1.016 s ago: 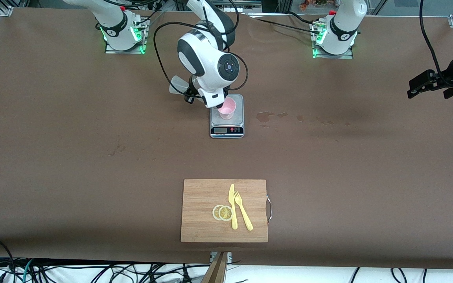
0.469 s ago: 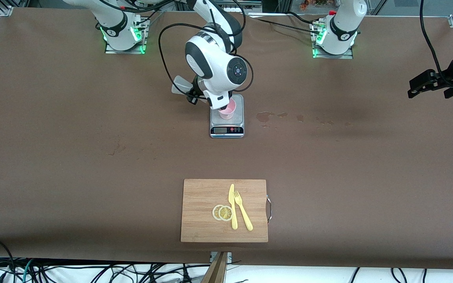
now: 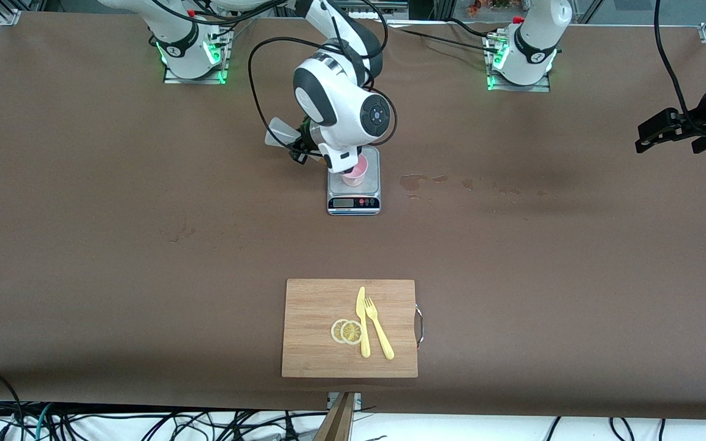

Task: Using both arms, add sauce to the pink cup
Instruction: 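Tilt the sauce bottle nozzle into the pink cup with the right gripper, then carry the sauce bottle back to its spot with the right gripper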

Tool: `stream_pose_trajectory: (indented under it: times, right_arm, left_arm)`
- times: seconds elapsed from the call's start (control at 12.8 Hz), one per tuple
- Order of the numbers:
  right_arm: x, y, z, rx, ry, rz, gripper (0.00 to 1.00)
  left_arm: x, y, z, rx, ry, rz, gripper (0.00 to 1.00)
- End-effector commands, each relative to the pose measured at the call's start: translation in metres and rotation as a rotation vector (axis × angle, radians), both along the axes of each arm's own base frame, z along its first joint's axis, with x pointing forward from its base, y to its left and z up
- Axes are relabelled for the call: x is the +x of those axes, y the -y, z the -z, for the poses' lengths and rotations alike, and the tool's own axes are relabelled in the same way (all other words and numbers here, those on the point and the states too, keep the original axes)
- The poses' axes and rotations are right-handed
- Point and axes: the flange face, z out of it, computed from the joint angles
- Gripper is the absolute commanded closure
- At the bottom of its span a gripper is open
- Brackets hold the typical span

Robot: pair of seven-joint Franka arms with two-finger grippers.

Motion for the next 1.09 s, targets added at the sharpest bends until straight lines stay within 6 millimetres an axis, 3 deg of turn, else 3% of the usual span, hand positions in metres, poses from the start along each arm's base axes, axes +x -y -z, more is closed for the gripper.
stream_pose_trajectory:
  times: [0.0, 0.31, 0.39, 0.7, 1.02]
  right_arm:
    - [0.001, -0.005, -0.009, -0.02, 0.01, -0.002, 1.0]
    - [0.005, -0.001, -0.015, -0.01, 0.008, 0.0, 1.0]
    - [0.009, 0.003, -0.025, 0.01, 0.011, 0.002, 1.0]
    - [0.051, 0.063, -0.079, 0.177, -0.005, 0.04, 1.0]
    - [0.098, 0.155, -0.134, 0.422, -0.009, 0.09, 1.0]
  left_arm:
    - [0.0, -0.002, -0.006, 0.004, -0.003, 0.014, 0.0]
    - [0.001, -0.002, -0.006, 0.004, -0.001, 0.014, 0.0]
    - [0.001, -0.002, -0.006, 0.004, -0.001, 0.014, 0.0]
    - [0.001, -0.002, -0.006, 0.004, -0.003, 0.016, 0.0]
    - [0.001, -0.002, -0.006, 0.004, -0.003, 0.016, 0.0]
